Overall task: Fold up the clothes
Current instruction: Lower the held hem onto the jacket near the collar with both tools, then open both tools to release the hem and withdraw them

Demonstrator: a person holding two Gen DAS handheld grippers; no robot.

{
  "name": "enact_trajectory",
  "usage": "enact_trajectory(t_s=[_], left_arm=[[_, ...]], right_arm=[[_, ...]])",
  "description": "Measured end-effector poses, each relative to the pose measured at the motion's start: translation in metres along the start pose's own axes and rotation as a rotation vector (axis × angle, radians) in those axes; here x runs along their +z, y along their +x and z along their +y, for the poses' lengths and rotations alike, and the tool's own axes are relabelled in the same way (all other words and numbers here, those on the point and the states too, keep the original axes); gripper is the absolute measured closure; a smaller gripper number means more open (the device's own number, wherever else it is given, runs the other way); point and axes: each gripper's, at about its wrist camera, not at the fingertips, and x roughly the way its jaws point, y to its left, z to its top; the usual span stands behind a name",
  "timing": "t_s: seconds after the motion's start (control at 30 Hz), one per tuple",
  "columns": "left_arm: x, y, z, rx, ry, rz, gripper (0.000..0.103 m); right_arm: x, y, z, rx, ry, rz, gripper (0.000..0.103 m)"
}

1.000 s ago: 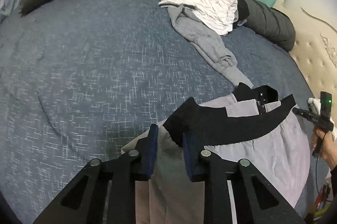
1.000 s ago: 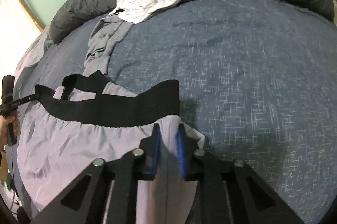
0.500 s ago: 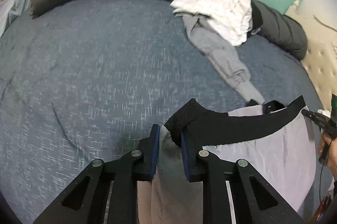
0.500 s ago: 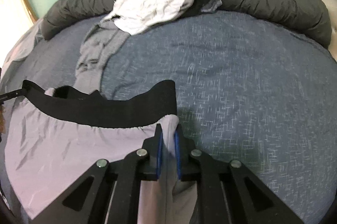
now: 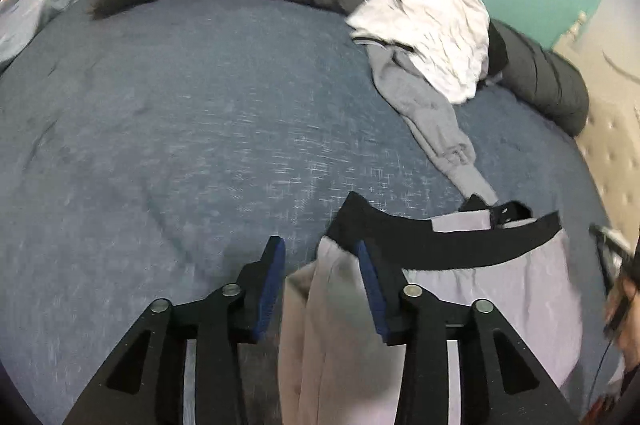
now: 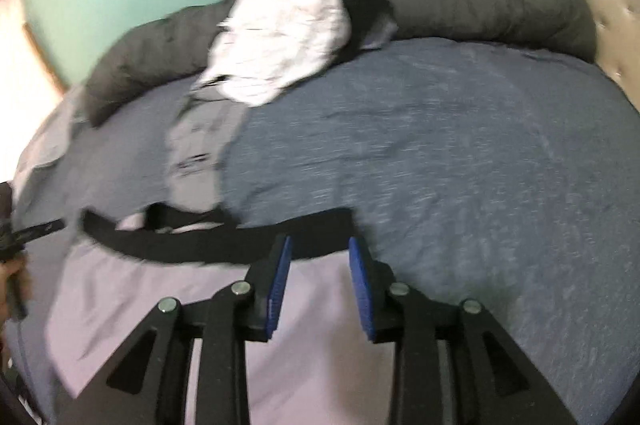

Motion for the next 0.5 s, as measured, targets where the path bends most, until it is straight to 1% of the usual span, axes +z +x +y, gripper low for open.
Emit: enact_trajectory(t_s=[0.07,0.13,0.2,0.27,0.3,0.33,0.37,0.4,0.5], left_arm=[[-0.006,-0.021,0.004,-0.017,-0.026,-0.027,0.059],[-0.02,-0.042,0.006,-0.023,-0.049,-0.052,0.058],[-0.036,-0.059,0.007,-0.038,-0.082,-0.075,0.057],[-0.054,-0.071,0.007,-0.062,-0.11,-0.082,0.057],[-0.064,-0.076,0.006,-0.078,-0.12,-0.086,0.057],[-0.073,-0.08,0.004,-0.091,-0.129,-0.091,0.057],[-0.084,-0.085,0.002,-0.092,-0.131,-0.095,0.057],[-0.095,-0.088,-0.001,-0.101,-0.132,-0.095,0.057],[-0.126,-0.097,-0.008,-0.119,-0.136,-0.103,0.057]], right_arm=[[-0.008,-0.009,0.017,0.07,-0.006,0.027,0.072],[-0.023,-0.015,0.038,0.141,-0.006,0.08,0.072],[-0.04,-0.024,0.067,0.205,-0.055,0.107,0.072],[-0.056,-0.027,0.092,0.252,-0.1,0.124,0.072],[-0.069,-0.027,0.108,0.283,-0.109,0.151,0.074],[-0.079,-0.027,0.119,0.296,-0.105,0.166,0.082],[-0.087,-0.026,0.127,0.31,-0.102,0.176,0.084],[-0.098,-0.026,0.137,0.332,-0.095,0.192,0.086],[-0.126,-0.027,0.163,0.343,-0.104,0.218,0.087]])
